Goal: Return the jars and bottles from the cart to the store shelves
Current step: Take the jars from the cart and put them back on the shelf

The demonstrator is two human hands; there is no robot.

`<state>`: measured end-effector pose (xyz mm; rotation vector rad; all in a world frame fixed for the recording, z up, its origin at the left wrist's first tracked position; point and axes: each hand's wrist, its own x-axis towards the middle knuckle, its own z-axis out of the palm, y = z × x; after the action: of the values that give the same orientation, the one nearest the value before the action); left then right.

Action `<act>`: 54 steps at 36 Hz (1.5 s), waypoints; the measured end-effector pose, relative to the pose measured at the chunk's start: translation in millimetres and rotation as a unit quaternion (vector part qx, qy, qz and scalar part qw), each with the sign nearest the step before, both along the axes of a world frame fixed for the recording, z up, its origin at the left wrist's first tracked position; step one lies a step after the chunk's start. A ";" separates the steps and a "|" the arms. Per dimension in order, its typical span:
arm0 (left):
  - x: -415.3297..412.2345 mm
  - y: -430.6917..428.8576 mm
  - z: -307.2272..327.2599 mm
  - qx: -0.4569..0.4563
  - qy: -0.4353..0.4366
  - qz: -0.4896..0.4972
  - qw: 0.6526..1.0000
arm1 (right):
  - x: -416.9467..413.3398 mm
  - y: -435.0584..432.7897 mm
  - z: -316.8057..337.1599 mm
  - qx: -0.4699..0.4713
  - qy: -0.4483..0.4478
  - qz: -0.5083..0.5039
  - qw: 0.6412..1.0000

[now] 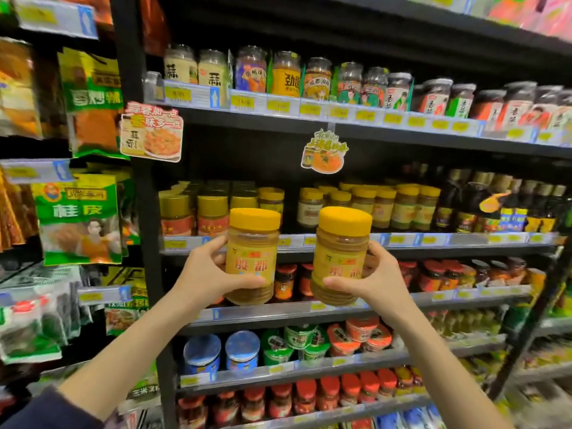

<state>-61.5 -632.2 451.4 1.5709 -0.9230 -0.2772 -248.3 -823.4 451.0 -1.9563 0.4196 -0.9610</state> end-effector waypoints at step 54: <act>62.0 -87.1 -2.2 0.001 0.002 0.181 0.984 | 250.8 -150.3 10.3 -0.100 0.221 0.157 0.957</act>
<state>0.5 -719.4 449.2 1.7045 -0.6183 -0.0239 2.6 -973.7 461.3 -2.3412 0.2504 -0.3687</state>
